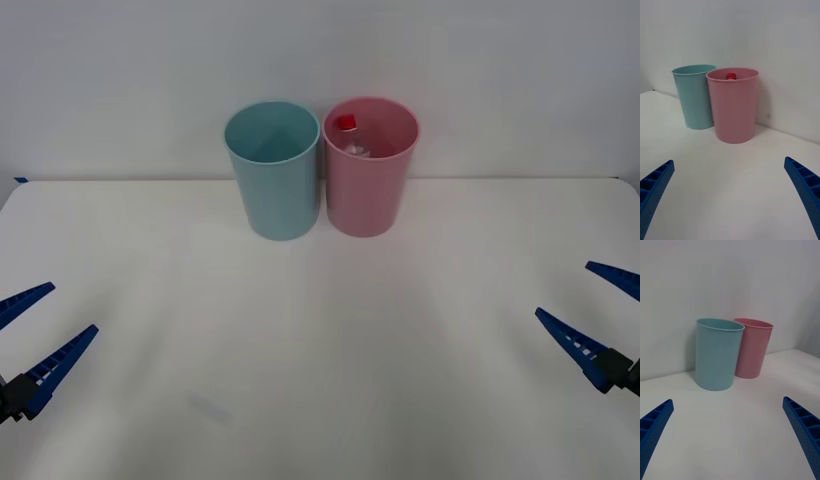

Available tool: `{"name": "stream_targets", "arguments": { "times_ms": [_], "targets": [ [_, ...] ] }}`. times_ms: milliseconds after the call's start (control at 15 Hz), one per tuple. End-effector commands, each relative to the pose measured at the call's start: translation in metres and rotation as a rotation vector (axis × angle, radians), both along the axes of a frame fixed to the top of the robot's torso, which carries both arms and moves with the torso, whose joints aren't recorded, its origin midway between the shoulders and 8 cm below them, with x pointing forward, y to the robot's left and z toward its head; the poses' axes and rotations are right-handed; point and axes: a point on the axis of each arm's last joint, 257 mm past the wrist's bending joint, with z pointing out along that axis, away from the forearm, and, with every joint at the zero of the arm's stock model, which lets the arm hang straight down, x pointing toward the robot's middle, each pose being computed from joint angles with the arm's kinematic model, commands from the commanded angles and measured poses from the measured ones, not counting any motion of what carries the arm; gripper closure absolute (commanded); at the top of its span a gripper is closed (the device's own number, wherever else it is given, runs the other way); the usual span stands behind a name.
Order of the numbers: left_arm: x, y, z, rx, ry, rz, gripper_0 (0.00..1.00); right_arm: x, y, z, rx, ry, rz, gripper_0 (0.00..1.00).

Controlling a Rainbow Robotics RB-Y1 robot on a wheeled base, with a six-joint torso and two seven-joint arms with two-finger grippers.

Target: Grasp the object on the table and drop it into the matching bin: aluminum can to the light blue bin, PET bottle to the pink bin.

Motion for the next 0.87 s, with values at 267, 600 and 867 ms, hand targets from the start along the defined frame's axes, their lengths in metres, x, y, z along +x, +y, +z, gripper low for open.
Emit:
{"name": "stream_targets", "arguments": {
  "times_ms": [267, 600, 867],
  "targets": [
    [0.0, 0.0, 0.0, 0.0, 0.0, 0.0, 0.0, -0.032, -0.017, -0.017, 0.074, 0.063, -0.049, 0.0],
    [0.0, 0.0, 0.0, 0.0, 0.0, 0.0, 0.0, -0.037, -0.017, -0.024, 0.078, 0.075, -0.062, 0.0],
    [0.0, 0.0, 0.0, 0.0, 0.0, 0.0, 0.0, -0.037, -0.017, -0.024, 0.078, 0.075, -0.062, 0.0]
  ]
}}
